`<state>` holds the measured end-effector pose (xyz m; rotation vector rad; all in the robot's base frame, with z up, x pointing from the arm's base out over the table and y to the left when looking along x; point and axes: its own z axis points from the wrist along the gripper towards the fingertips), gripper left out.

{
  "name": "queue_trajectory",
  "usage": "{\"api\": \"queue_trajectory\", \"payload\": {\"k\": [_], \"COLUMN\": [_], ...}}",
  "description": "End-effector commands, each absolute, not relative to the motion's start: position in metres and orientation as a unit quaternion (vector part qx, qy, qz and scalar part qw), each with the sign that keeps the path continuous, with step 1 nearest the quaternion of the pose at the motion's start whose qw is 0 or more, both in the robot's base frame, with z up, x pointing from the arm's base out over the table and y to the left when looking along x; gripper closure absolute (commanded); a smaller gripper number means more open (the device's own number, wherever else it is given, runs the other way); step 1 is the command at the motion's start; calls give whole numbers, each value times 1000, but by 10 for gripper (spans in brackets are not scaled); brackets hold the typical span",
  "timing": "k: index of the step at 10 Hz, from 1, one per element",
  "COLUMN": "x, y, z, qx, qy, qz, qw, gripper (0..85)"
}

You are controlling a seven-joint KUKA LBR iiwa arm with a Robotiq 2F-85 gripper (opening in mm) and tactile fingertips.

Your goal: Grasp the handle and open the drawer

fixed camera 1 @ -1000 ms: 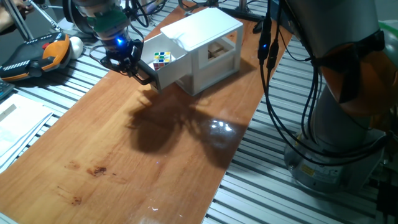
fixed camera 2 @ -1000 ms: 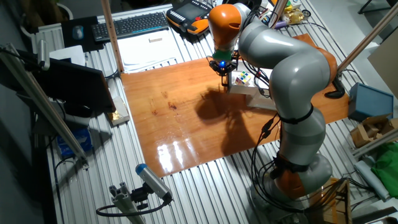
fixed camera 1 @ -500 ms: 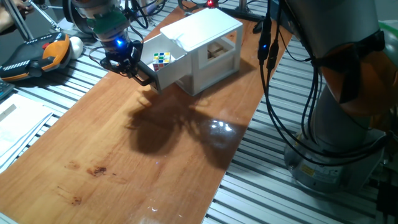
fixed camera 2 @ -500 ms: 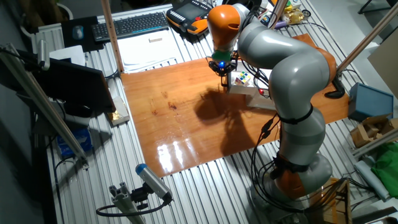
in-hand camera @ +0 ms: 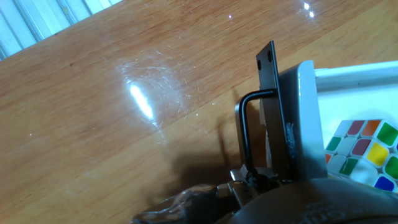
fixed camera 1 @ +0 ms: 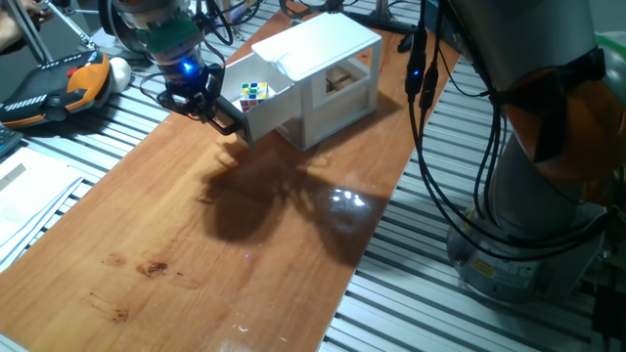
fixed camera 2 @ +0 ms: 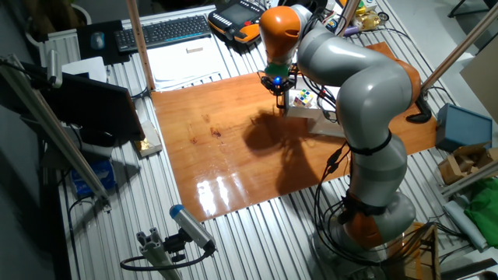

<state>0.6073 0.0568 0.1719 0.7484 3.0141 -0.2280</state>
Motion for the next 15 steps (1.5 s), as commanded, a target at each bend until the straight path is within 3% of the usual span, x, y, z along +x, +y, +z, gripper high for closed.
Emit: {"api": "queue_trajectory", "payload": {"k": [1,4,7,15], "x": [607,607,608,607], "y": [57,57,58,59], "z": [172,172,171,174], "qx": [240,243,242,237], "qy": [968,967,967,968], "qz": [-73,-76,-74,-81], "qw": [14,17,17,19], "gripper": [777,647,693,677]}}
